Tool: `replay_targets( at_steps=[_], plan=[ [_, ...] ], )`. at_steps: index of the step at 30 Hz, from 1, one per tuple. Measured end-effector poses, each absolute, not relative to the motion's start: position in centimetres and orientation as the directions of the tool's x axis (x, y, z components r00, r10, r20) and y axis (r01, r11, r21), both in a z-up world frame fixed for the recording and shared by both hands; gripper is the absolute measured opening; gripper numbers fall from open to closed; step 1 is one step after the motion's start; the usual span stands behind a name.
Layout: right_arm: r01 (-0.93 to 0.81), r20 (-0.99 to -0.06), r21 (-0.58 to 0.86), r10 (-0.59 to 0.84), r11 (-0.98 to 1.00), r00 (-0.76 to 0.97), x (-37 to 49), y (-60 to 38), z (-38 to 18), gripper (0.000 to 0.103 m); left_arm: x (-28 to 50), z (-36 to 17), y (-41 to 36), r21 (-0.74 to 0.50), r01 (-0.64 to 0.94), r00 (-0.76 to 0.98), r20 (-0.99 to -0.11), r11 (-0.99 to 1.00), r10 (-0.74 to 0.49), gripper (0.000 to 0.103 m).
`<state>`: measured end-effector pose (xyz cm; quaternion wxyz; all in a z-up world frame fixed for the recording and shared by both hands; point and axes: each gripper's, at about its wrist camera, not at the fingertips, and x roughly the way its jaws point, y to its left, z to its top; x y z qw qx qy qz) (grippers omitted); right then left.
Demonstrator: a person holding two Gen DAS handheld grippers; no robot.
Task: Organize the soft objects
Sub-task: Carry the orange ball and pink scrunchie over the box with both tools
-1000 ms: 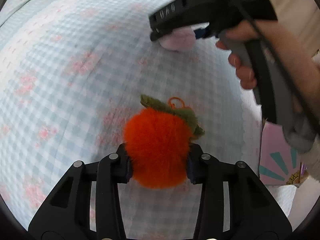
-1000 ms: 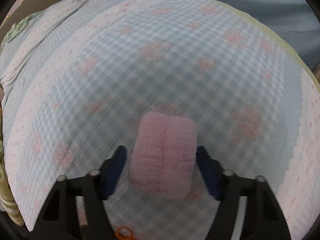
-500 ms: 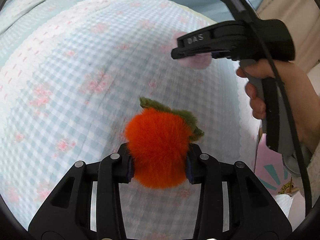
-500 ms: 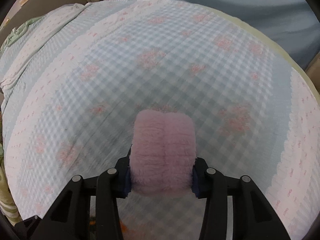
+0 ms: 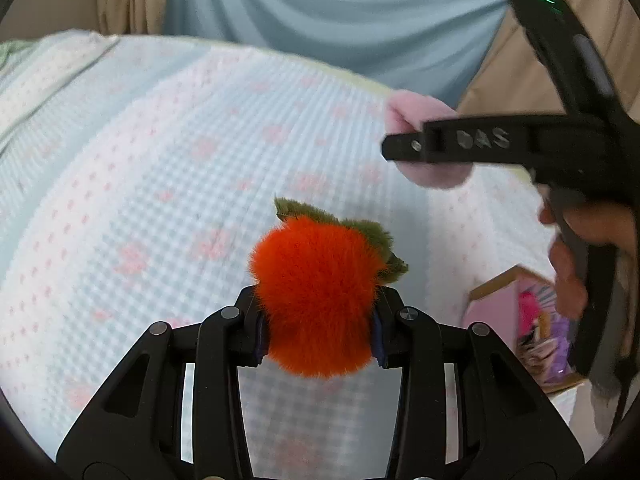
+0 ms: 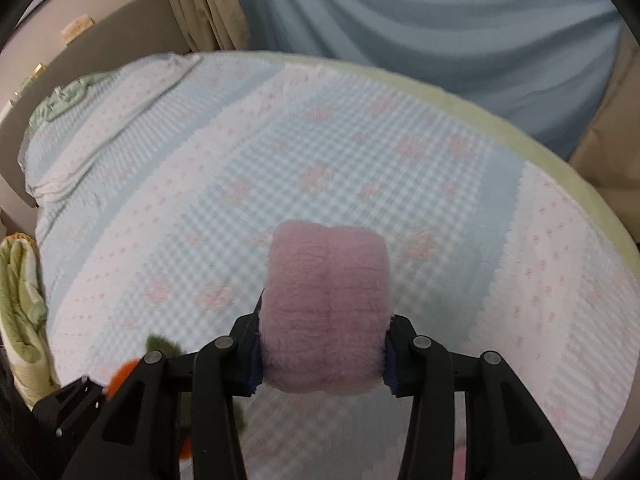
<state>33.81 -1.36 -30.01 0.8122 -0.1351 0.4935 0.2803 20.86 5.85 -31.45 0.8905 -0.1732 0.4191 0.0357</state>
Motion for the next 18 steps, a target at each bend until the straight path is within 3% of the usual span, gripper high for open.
replay_targets(
  at_steps=[18],
  plan=[
    [-0.438, -0.76, 0.098, 0.351, 0.894, 0.547, 20.0, -16.3, -10.1, 0.042, 16.5, -14.0, -4.4, -0.192, -0.046, 0.744, -0.661, 0.98, -0.095, 0.035]
  ],
)
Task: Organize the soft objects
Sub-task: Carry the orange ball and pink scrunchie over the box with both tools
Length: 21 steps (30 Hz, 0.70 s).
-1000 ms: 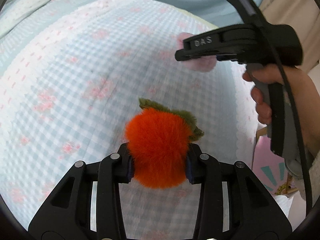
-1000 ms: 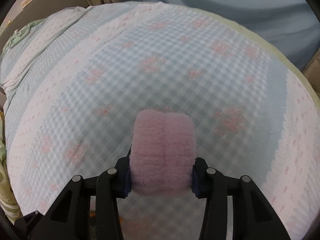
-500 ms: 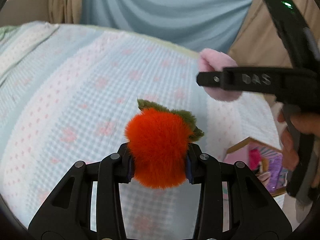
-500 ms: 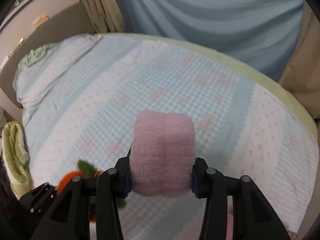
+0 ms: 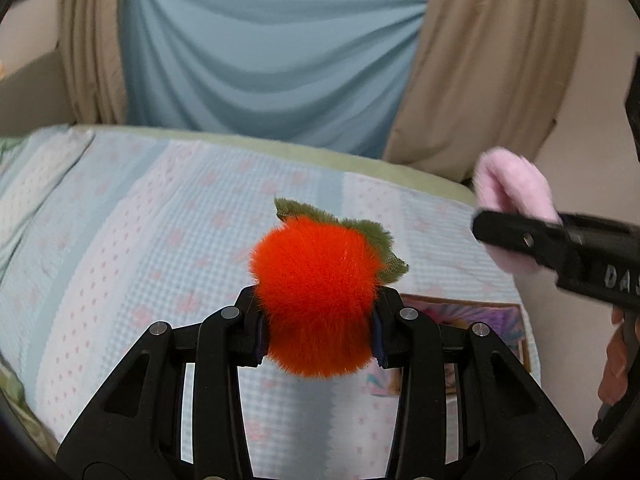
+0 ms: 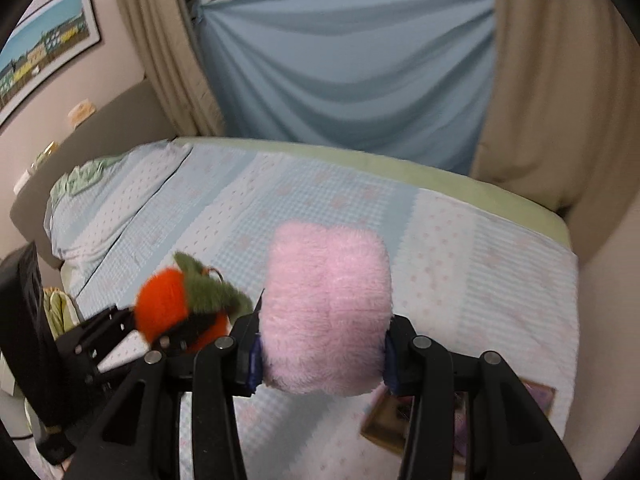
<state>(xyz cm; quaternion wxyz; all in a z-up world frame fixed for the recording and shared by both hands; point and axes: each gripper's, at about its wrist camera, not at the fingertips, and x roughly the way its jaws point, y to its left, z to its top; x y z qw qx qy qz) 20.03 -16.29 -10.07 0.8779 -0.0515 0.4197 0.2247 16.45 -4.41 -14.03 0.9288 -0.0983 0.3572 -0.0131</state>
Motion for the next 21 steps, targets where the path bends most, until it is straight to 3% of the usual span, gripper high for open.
replay_targets(
  at_steps=[9, 21],
  plan=[
    [-0.271, -0.768, 0.097, 0.245, 0.958, 0.591, 15.4, -27.4, -8.3, 0.042, 17.2, -12.0, -13.4, -0.19, 0.088, 0.71, -0.676, 0.978, -0.195, 0.035],
    [-0.003, -0.832, 0.101, 0.086, 0.995, 0.548, 14.4, -38.8, -12.7, 0.042, 21.7, -17.9, -24.1, -0.211, 0.247, 0.565, -0.762, 0.946, -0.318, 0.035]
  ],
)
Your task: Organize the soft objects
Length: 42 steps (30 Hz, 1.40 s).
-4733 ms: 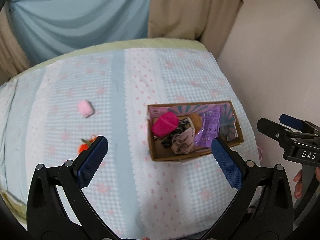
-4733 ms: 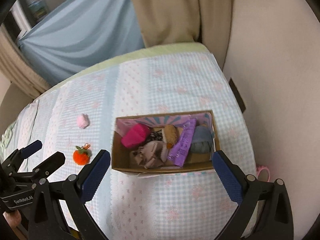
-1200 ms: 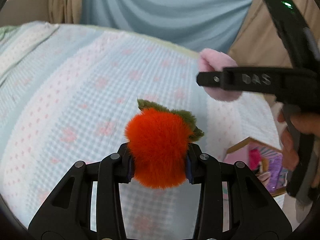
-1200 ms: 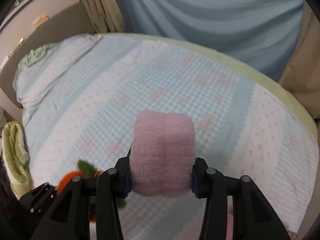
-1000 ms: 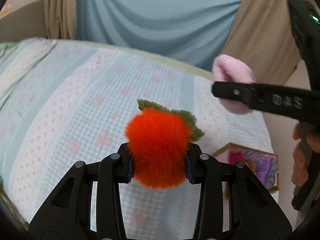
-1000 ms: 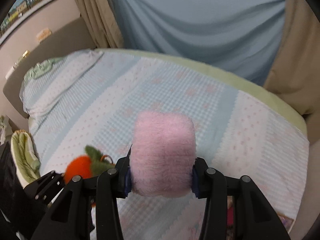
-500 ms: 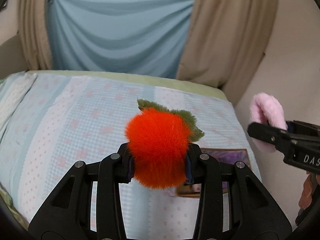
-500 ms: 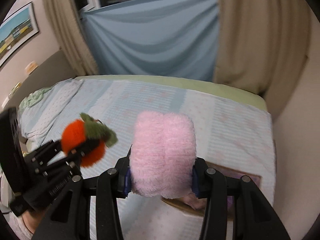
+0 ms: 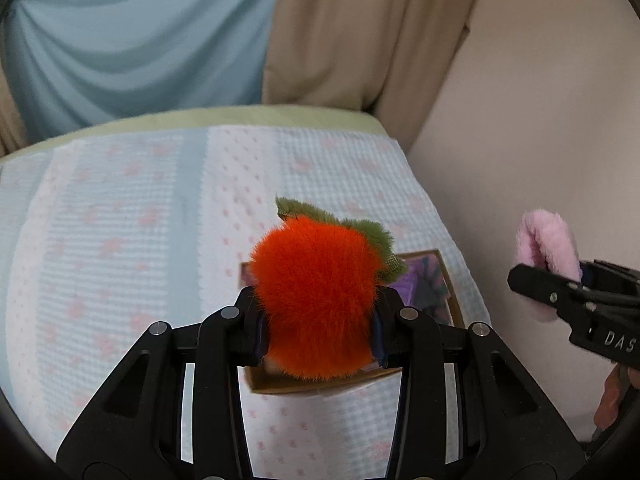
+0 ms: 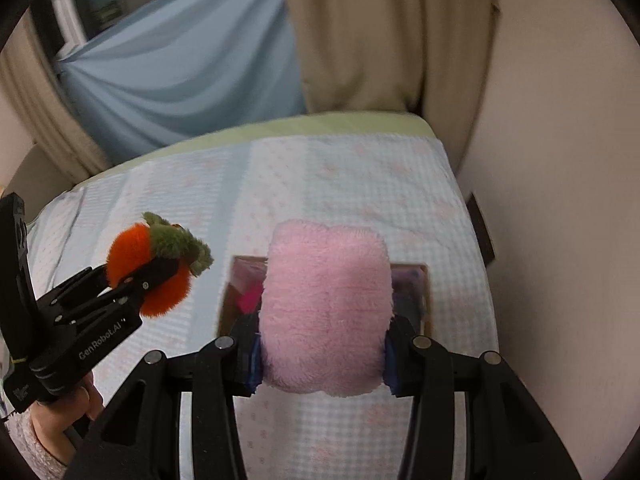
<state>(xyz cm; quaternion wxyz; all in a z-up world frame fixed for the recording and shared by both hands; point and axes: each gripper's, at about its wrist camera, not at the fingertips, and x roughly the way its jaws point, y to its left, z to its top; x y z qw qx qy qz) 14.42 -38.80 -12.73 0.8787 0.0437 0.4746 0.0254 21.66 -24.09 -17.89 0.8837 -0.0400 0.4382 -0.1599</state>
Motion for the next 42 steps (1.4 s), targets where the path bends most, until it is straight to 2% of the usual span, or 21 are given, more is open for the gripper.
replay_targets(
  at_steps=[5, 12, 19, 21, 22, 23, 24, 26, 33, 42],
  plan=[
    [0.062, -0.877, 0.11, 0.068, 0.992, 0.476, 16.0, -41.8, -16.5, 0.042, 24.5, -21.9, -26.4, -0.203, 0.272, 0.476, -0.821, 0.941, -0.315, 0.035],
    [0.139, -0.937, 0.17, 0.117, 0.976, 0.33, 18.9, -44.1, -24.3, 0.042, 27.5, -28.6, -29.7, -0.178, 0.311, 0.357, -0.888, 0.933, -0.289, 0.035],
    [0.168, -0.947, 0.23, 0.18, 0.959, 0.266, 20.5, -44.9, -29.9, 0.042, 29.0, -32.3, -30.7, -0.135, 0.338, 0.298, -0.923, 0.931, -0.242, 0.035],
    [0.169, -0.94, 0.245, 0.192, 0.955, 0.281, 21.0, -44.8, -30.0, 0.045, 28.9, -32.5, -30.7, -0.121, 0.339, 0.304, -0.924, 0.933, -0.23, 0.048],
    [0.167, -0.935, 0.254, 0.197, 0.953, 0.295, 21.4, -44.9, -30.0, 0.049, 28.9, -32.6, -30.6, -0.105, 0.341, 0.3, -0.93, 0.934, -0.214, 0.076],
    [0.163, -0.93, 0.263, 0.204, 0.951, 0.306, 21.6, -44.8, -30.0, 0.064, 29.0, -32.8, -30.6, -0.093, 0.342, 0.299, -0.933, 0.935, -0.202, 0.102],
    [0.163, -0.924, 0.271, 0.209, 0.949, 0.321, 21.8, -45.0, -29.8, 0.088, 28.9, -32.7, -30.4, -0.083, 0.343, 0.306, -0.932, 0.936, -0.194, 0.103],
    [0.163, -0.918, 0.272, 0.205, 0.949, 0.338, 22.4, -45.0, -29.8, 0.102, 28.7, -32.7, -29.9, -0.072, 0.339, 0.306, -0.934, 0.938, -0.182, 0.103],
    [0.166, -0.921, 0.266, 0.2, 0.95, 0.334, 22.5, -45.6, -29.9, 0.102, 28.0, -31.8, -28.3, -0.078, 0.287, 0.318, -0.932, 0.955, -0.172, 0.103],
    [0.172, -0.91, 0.247, 0.167, 0.954, 0.38, 19.9, -45.1, -25.7, 0.102, 25.9, -26.7, -27.3, -0.102, 0.286, 0.377, -0.902, 0.953, -0.21, 0.103]
  ],
)
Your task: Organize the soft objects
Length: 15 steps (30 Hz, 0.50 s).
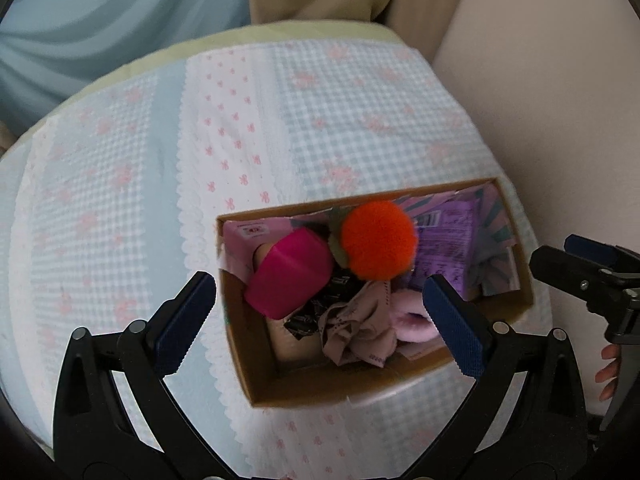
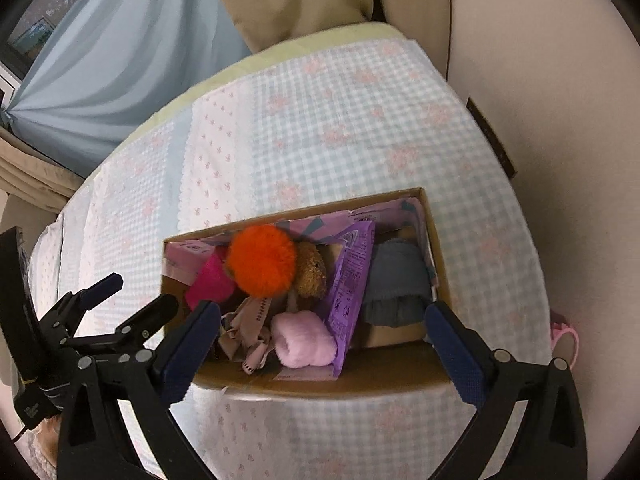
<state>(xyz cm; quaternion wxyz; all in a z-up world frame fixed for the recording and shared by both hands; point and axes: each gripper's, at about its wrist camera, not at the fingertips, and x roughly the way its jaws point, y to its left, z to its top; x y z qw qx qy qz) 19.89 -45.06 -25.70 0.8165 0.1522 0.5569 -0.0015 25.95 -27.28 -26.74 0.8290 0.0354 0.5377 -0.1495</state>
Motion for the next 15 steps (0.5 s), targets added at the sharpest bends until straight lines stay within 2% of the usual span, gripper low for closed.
replay_targets(
  at_steps=[6, 15],
  plan=[
    [0.173, -0.899, 0.221, 0.132, 0.96, 0.417, 17.7, -43.6, -21.7, 0.102, 23.2, -20.9, -24.6, -0.11, 0.276, 0.445, -0.866, 0.955, -0.228, 0.103],
    [0.103, -0.842, 0.157, 0.079, 0.982, 0.533, 12.0, -37.5, -10.4, 0.102, 16.4, -8.3, -16.9, -0.126, 0.231, 0.61, -0.753, 0.965, -0.245, 0.103]
  ],
)
